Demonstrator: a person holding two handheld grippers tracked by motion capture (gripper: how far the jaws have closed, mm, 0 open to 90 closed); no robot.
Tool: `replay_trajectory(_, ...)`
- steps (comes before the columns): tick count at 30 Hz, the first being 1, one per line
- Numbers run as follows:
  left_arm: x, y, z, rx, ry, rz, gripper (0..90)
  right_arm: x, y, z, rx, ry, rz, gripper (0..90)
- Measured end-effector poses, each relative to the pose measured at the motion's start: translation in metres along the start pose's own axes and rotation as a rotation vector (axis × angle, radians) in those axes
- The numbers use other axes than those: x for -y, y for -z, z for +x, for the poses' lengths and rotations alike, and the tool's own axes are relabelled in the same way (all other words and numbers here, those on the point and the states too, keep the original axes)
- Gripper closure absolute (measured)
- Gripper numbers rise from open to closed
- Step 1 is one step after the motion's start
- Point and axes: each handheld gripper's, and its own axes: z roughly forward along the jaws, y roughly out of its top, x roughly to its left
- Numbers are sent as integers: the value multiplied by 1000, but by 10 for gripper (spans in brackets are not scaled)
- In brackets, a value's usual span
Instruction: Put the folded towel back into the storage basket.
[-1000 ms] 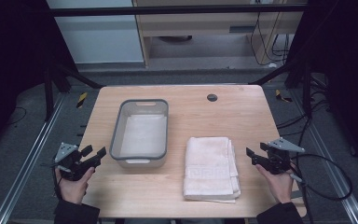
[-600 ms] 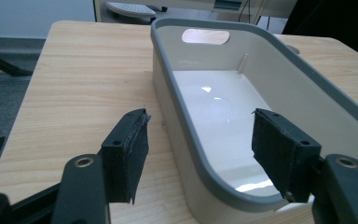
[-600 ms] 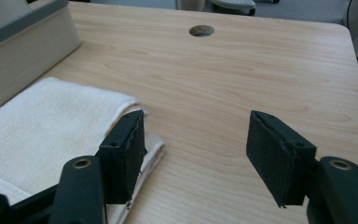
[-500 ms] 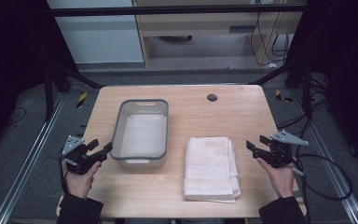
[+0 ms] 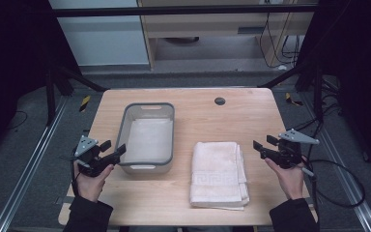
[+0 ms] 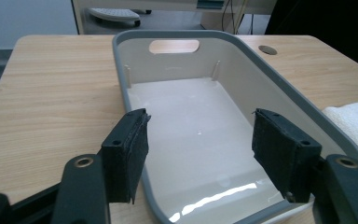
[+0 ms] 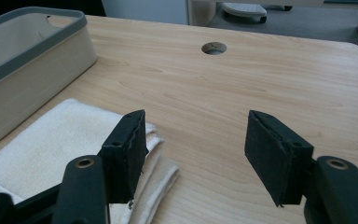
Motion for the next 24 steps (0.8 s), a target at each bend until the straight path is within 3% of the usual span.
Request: replay_trajectory(24, -7, -21, -48, 94, -71, 19, 363, -22, -11, 8, -43, 6, -22, 385)
